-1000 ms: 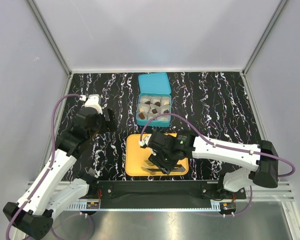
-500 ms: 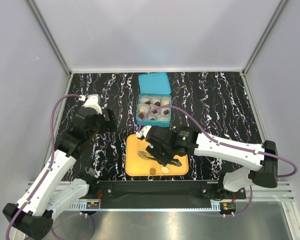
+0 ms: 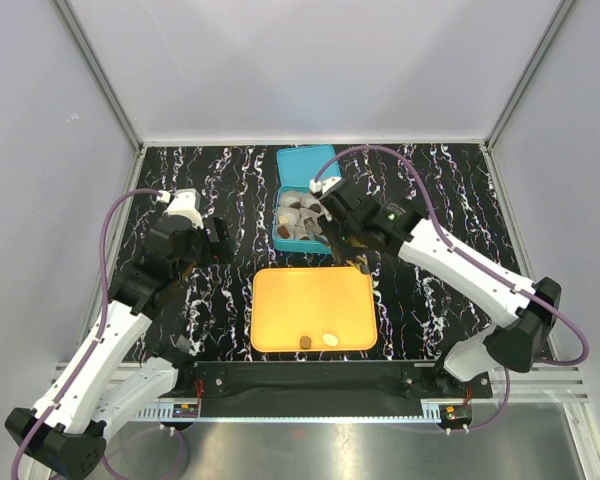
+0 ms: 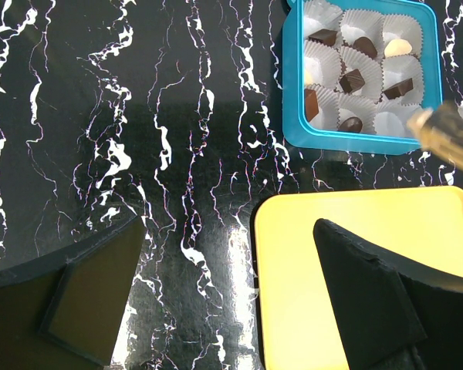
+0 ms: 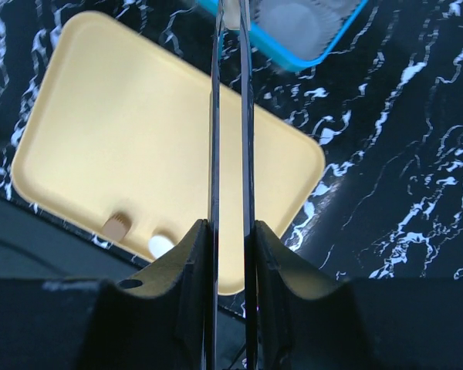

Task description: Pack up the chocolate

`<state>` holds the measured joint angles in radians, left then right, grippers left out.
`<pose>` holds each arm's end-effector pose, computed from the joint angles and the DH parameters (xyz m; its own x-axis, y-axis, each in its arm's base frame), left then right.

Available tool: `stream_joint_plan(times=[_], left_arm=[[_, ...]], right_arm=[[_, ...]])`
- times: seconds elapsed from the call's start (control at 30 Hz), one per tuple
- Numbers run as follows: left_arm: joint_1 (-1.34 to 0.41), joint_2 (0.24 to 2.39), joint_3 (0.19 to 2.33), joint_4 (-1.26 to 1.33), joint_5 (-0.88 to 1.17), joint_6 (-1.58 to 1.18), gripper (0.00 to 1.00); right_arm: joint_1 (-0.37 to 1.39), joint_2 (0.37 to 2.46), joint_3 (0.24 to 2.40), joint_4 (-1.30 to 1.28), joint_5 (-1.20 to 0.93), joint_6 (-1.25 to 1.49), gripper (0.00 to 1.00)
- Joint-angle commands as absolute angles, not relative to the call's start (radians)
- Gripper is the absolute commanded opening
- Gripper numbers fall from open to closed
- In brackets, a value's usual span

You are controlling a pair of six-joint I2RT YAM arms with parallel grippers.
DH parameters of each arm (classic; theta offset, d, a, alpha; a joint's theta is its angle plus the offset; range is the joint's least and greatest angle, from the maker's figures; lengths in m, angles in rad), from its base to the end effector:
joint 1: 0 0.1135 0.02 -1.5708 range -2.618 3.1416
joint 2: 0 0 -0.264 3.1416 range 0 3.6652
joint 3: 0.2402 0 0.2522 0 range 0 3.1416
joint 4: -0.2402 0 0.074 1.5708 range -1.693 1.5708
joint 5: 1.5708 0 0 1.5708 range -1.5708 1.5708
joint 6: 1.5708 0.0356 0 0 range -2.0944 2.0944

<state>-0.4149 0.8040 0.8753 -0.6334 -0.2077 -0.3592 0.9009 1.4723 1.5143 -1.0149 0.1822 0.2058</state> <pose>0.1576 -0.0614 0.3229 -0.5391 -0.1384 -0.8308 0.0483 0.9797 -0.1945 0.1899 0.2293 0.3564 -0.6470 -0.4931 -0.5816 -0.5878 0.8084 -0.0316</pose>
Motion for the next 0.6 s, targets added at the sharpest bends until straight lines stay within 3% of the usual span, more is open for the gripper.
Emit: stream_joint_plan(times=[0.0,0.57], left_arm=[[-0.41,0.788,0.905,-0.581,-0.209,-0.359,0.99],[-0.41,0.79,0.907,-0.578,-0.199,-0.356,0.99]], right_arm=[[0.824,1.514,1.574,-0.982,0.225,0.198,0.27],[0.706,1.649,1.58,-0.96,0.163,0.163,0.27]])
